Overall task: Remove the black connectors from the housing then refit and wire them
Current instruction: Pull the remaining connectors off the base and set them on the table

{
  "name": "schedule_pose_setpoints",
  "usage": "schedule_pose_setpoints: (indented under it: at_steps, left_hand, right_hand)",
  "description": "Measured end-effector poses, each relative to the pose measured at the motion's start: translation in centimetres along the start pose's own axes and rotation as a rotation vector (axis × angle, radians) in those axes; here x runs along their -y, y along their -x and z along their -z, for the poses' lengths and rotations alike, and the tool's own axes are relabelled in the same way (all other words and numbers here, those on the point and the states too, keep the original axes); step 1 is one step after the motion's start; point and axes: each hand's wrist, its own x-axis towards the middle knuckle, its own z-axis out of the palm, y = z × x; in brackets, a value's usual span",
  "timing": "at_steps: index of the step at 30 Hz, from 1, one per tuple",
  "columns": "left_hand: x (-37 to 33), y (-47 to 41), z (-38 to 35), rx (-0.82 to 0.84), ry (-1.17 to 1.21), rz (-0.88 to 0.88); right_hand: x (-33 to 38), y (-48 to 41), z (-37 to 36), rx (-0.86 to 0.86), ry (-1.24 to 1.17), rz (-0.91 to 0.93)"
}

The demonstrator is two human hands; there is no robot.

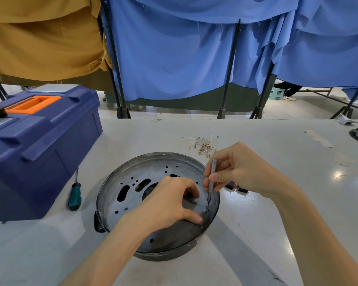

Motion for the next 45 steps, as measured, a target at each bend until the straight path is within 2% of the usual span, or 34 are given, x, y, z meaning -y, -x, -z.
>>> schedule_pose_setpoints:
  at_steps: [14,26,35,41,45]
  left_hand:
    - [-0.1,-0.1,0.0,0.003,-0.016,-0.004]
    - [-0.4,-0.1,0.0,0.025,-0.024,-0.017]
    - [-1.3,-0.4,0.1,-0.016,0.073,0.010]
    - [-2.0,-0.1,-0.8,-0.087,-0.026,0.038]
    - [-2.1,0.0,-0.8,-0.093,0.048,0.024]
  right_hand:
    - [-0.1,0.1,-0.2,0.027,0.006,0.024]
    - [-0.4,0.9,-1.2,-0.167,0.233,0.115]
    - [0.3,0.5,-3.0,-0.289,0.529,0.211]
    - [0.0,0.9,-3.1,-0.296,0.508,0.206]
    - [0.0,1.1,-3.2,-0.290,0.500,0.196]
